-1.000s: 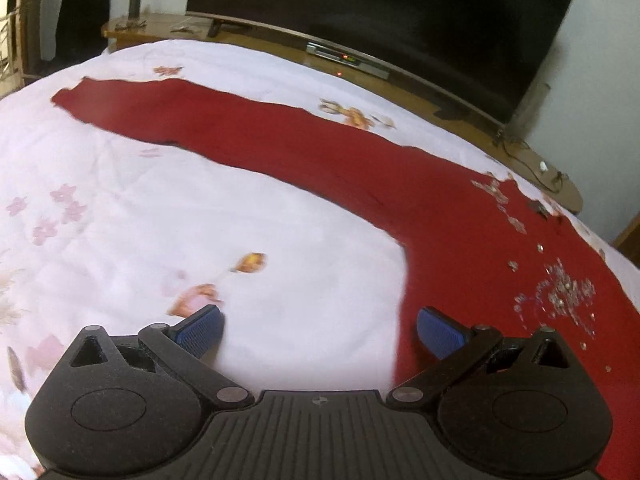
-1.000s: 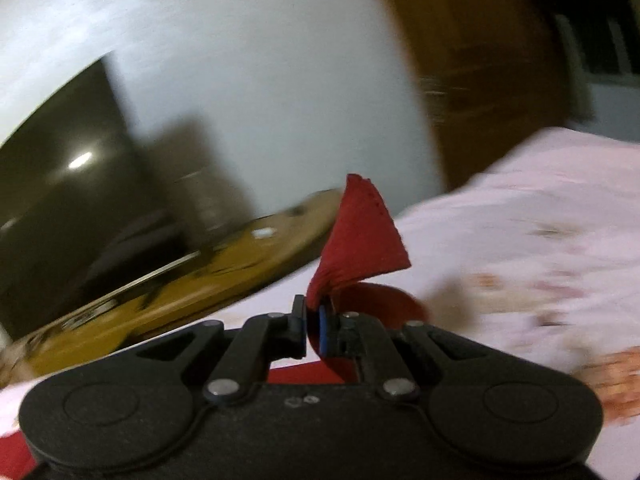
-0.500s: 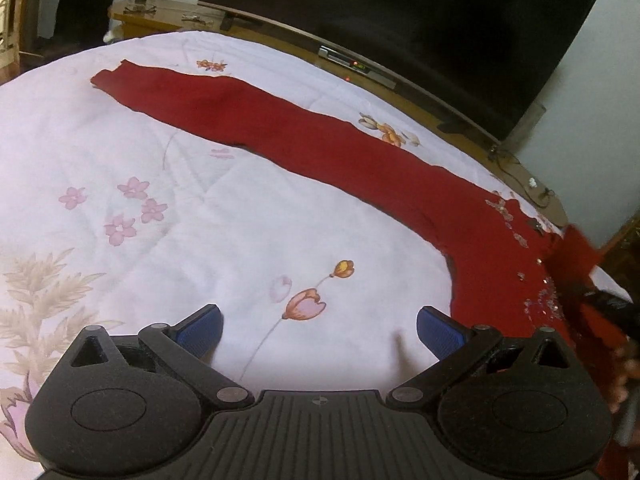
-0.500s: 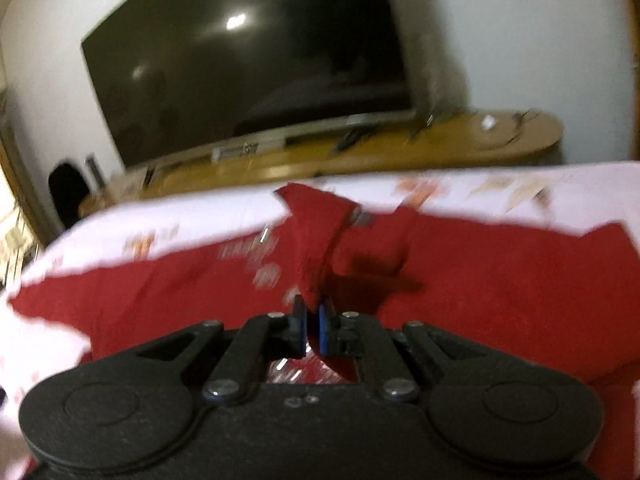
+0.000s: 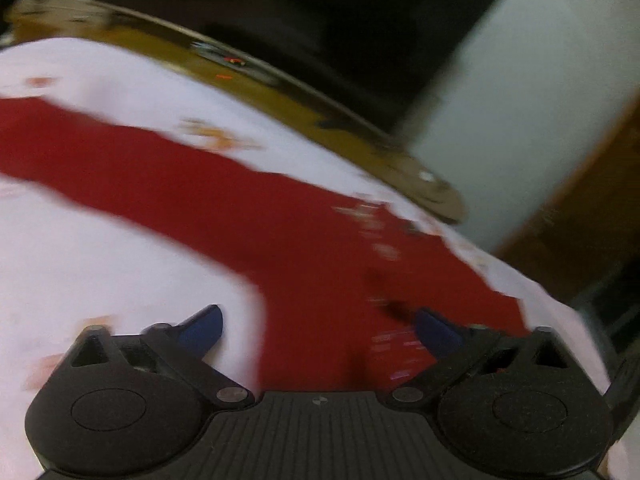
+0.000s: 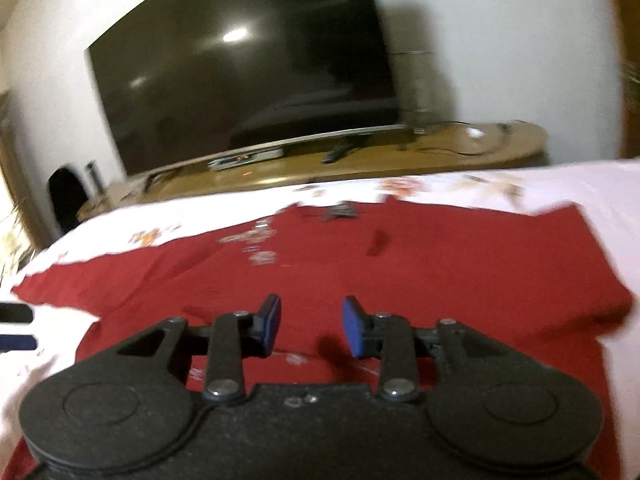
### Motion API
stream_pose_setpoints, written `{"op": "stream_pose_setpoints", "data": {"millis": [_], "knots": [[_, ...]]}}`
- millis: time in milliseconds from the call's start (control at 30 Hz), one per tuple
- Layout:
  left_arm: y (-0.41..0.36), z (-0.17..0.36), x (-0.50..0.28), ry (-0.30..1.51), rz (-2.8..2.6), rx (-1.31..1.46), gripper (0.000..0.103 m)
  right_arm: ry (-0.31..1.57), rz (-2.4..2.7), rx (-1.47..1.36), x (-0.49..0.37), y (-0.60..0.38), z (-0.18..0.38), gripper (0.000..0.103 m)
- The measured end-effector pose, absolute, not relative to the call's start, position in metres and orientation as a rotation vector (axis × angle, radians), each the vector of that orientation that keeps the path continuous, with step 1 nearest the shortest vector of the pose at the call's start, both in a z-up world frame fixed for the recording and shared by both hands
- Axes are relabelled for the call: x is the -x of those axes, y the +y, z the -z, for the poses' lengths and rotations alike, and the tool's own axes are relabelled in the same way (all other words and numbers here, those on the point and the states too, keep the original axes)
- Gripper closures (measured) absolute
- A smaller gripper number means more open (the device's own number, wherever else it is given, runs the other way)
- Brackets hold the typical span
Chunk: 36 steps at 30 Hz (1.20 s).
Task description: Fold small clothes
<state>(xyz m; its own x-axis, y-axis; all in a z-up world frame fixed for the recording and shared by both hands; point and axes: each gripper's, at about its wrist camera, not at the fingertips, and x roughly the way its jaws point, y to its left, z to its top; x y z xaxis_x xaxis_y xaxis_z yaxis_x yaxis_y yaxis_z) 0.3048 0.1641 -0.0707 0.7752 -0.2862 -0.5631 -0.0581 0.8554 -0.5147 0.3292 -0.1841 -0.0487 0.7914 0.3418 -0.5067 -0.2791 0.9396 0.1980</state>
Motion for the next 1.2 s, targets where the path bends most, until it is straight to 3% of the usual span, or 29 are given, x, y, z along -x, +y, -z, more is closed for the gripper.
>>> {"op": "stream_pose_setpoints", "data": {"millis": [33, 367, 433, 767, 933, 1133, 1200], "knots": [[0.151, 0.072, -0.317, 0.706, 0.157, 0.535, 0.040, 0.571, -0.314, -0.136, -0.325, -0.196, 0.050, 0.067], [0.074, 0.102, -0.395, 0.842, 0.225, 0.501, 0.043, 0.637, -0.144, -0.283, -0.293, -0.284, 0.069, 0.067], [0.065, 0.103, -0.404, 0.864, 0.200, 0.446, 0.099, 0.650, -0.122, -0.308, -0.293, -0.292, 0.074, 0.067], [0.121, 0.057, -0.389, 0.722, 0.191, 0.412, 0.100, 0.642, -0.093, -0.358, -0.296, -0.309, 0.076, 0.067], [0.152, 0.093, -0.390, 0.842, 0.125, 0.410, 0.100, 0.619, -0.025, -0.345, -0.318, -0.322, 0.071, 0.063], [0.157, 0.099, -0.380, 0.824, 0.123, 0.456, 0.100, 0.694, -0.033, -0.302, -0.361, -0.331, 0.079, 0.062], [0.156, 0.094, -0.375, 0.803, 0.125, 0.422, 0.100, 0.699, -0.058, -0.295, -0.365, -0.332, 0.081, 0.079]]}}
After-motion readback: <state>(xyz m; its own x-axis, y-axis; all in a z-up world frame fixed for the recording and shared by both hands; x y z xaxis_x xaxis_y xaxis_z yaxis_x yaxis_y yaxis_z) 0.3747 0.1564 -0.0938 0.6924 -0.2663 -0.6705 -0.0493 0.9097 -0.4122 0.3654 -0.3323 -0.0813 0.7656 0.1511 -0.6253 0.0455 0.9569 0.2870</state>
